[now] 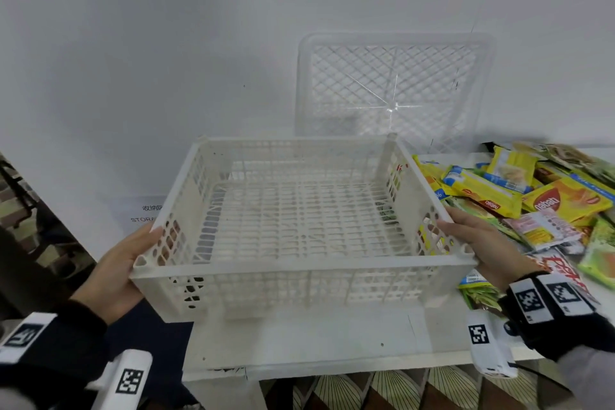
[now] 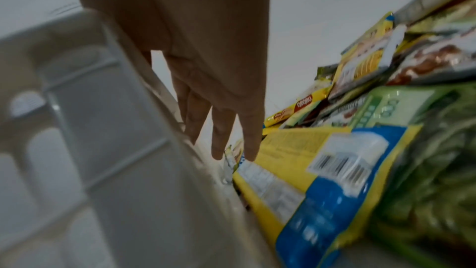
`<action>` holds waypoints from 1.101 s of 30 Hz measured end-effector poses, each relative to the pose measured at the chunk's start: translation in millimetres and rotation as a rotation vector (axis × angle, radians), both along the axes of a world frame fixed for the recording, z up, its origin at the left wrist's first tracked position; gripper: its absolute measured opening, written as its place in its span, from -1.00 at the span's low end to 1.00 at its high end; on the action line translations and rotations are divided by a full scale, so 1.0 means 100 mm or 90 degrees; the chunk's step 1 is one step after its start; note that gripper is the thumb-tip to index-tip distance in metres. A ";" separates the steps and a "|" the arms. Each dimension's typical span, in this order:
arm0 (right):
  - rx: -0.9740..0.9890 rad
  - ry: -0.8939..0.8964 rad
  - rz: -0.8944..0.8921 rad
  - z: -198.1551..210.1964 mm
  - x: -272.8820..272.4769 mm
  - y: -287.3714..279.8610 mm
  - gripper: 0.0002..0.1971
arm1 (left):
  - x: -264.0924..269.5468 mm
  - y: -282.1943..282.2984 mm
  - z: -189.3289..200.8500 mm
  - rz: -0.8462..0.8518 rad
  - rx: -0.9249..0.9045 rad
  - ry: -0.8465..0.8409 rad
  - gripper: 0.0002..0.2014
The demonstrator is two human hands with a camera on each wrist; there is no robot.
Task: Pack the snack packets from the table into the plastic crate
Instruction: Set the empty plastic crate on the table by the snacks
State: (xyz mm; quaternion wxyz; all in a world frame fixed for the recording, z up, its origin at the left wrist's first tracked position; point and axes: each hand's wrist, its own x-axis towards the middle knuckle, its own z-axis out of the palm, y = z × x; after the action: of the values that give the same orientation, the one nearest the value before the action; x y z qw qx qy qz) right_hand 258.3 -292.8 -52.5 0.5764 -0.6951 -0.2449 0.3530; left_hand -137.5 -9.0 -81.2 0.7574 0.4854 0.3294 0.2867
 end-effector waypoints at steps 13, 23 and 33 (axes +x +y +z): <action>0.010 0.030 -0.022 0.00 0.16 -0.10 -0.73 | 0.28 -0.12 0.02 0.007 -0.003 -0.006 -0.64; 0.018 0.060 -0.059 -0.01 0.28 -0.14 -0.74 | 0.49 -0.10 0.06 0.022 0.026 0.041 -0.71; 0.026 0.058 -0.088 0.06 0.19 -0.13 -0.78 | 0.44 -0.08 0.28 0.009 0.276 0.218 -0.77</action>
State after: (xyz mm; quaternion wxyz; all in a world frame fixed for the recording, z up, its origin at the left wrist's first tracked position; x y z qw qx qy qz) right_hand 277.4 -305.9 -46.0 0.6238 -0.6819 -0.1767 0.3385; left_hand -93.1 -17.3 -53.6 0.5670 0.6752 0.3871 0.2696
